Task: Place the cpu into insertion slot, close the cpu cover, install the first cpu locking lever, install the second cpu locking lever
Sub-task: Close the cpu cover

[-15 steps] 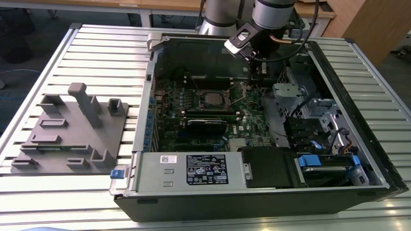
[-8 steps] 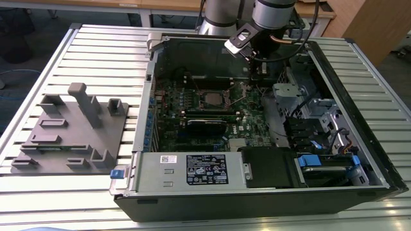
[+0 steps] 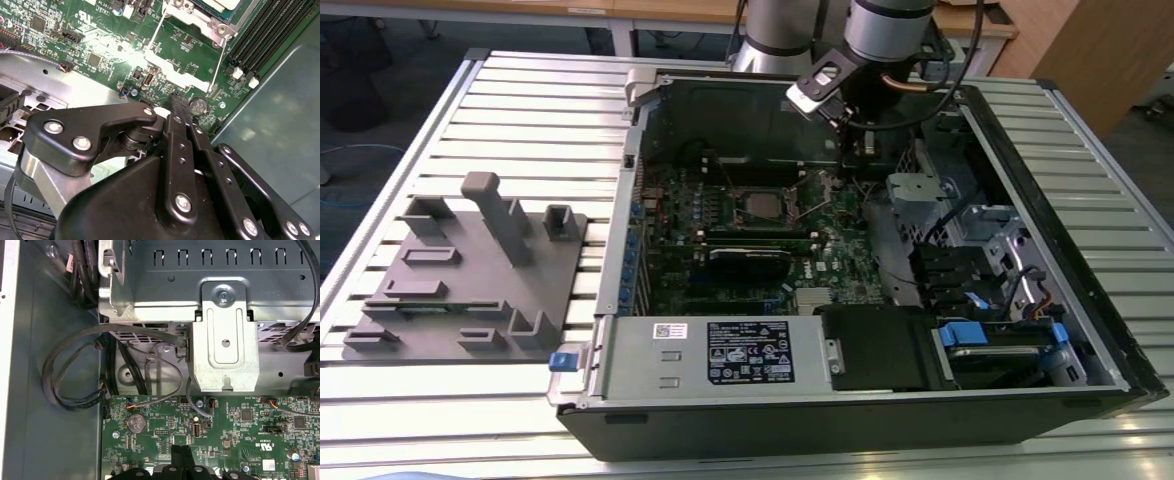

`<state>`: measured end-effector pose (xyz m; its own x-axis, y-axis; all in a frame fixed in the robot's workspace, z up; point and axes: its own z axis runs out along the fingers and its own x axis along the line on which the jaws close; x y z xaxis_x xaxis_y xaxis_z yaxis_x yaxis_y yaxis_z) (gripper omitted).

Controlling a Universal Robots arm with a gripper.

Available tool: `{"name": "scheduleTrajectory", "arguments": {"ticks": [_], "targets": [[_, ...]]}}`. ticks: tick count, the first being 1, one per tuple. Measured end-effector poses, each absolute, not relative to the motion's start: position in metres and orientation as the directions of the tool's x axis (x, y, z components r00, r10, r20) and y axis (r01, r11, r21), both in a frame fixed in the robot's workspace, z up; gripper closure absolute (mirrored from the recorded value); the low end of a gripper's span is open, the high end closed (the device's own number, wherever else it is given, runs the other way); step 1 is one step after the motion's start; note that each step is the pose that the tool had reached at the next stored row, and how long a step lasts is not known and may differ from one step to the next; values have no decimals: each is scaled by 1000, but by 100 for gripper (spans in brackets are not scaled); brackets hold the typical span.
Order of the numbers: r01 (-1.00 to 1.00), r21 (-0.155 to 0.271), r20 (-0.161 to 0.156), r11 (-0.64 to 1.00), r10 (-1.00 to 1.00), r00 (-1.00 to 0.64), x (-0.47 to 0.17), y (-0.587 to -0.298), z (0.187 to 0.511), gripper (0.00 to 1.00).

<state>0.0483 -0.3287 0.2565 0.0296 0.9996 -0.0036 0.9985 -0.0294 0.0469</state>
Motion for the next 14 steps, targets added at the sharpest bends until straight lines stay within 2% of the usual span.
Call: {"name": "scheduleTrajectory", "arguments": {"ticks": [14], "targets": [[998,47,-4,-29,1000,30,48,-329,253,90]]}}
